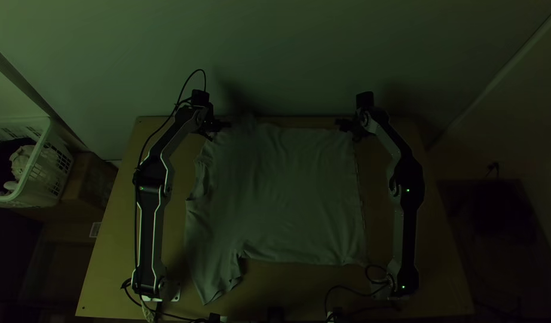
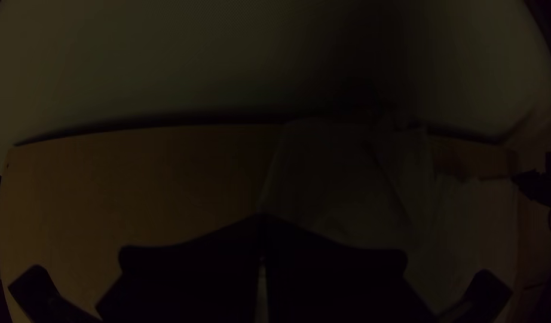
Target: Fold the t-shirt
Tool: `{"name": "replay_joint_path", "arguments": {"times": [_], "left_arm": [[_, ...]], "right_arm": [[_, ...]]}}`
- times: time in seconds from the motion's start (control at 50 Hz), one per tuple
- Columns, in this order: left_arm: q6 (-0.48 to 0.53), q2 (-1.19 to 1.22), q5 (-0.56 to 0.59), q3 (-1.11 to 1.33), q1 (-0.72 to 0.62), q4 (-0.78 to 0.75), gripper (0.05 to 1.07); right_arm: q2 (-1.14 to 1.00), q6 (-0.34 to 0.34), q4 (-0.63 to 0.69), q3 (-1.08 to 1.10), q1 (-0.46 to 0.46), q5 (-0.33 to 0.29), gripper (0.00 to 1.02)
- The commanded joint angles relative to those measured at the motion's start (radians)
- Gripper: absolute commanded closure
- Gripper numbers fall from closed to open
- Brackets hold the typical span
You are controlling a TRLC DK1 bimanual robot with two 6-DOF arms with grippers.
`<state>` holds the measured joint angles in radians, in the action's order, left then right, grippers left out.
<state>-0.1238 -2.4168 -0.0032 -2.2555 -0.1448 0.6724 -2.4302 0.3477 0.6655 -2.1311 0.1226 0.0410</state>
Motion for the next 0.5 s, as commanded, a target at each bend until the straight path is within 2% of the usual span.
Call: {"name": "replay_joint_path", "arguments": {"times": [0.0,0.04,0.1,0.48], "left_arm": [[-0.022,0.045,0.008,0.011,0.002,0.021,1.05],[-0.023,0.045,0.008,0.013,0.002,0.024,1.05],[-0.023,0.048,0.009,0.013,0.002,0.032,1.05],[-0.039,0.104,0.009,0.011,0.011,0.036,1.05]], "right_arm": [[-0.052,0.014,0.009,-0.049,0.008,0.005,0.65],[-0.059,0.011,0.009,-0.062,0.009,0.005,0.76],[-0.069,0.002,0.009,-0.084,0.009,0.005,1.00],[-0.017,-0.019,0.009,-0.098,-0.009,0.005,1.00]]}}
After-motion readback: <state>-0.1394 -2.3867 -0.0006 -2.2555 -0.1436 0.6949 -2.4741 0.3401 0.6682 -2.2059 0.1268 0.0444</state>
